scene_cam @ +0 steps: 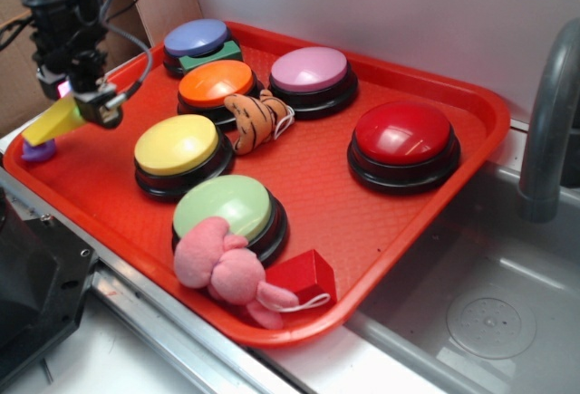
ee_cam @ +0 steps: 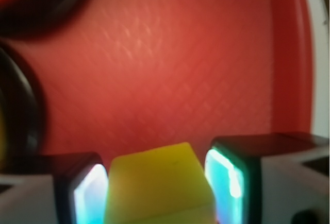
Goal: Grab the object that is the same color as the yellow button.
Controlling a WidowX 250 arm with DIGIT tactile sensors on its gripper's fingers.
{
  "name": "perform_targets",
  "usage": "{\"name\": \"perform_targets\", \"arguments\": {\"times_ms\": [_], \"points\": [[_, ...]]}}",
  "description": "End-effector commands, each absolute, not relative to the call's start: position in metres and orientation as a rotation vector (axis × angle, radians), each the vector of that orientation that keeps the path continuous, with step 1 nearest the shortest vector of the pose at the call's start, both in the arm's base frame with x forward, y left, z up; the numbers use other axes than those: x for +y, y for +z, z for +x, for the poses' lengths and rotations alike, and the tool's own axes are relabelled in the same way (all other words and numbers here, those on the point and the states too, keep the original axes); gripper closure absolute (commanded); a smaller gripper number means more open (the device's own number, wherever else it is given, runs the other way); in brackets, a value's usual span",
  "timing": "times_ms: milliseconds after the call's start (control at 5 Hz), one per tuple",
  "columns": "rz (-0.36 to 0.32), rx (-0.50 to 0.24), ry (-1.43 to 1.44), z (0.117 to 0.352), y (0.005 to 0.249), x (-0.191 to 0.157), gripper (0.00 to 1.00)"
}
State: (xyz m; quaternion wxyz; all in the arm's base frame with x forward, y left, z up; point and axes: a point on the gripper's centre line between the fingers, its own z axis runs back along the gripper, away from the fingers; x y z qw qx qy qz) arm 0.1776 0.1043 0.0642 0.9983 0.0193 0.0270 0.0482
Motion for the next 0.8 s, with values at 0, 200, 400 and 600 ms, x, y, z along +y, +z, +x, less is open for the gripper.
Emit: {"name": "perform_targets", "arguments": {"times_ms": [0,200,400,600], "points": [[0.071,-0.076,-0.010,0.222,0.140,0.042,1.00],[0.063,-0.136,-0.075,0.232,0.161,0.013,1.00],[0.030,-0.127,-0.081,0.238,0.169,-0.007,1.00],[0.105,-0.053,-0.009,0.236,0.165,0.001,1.00]]}}
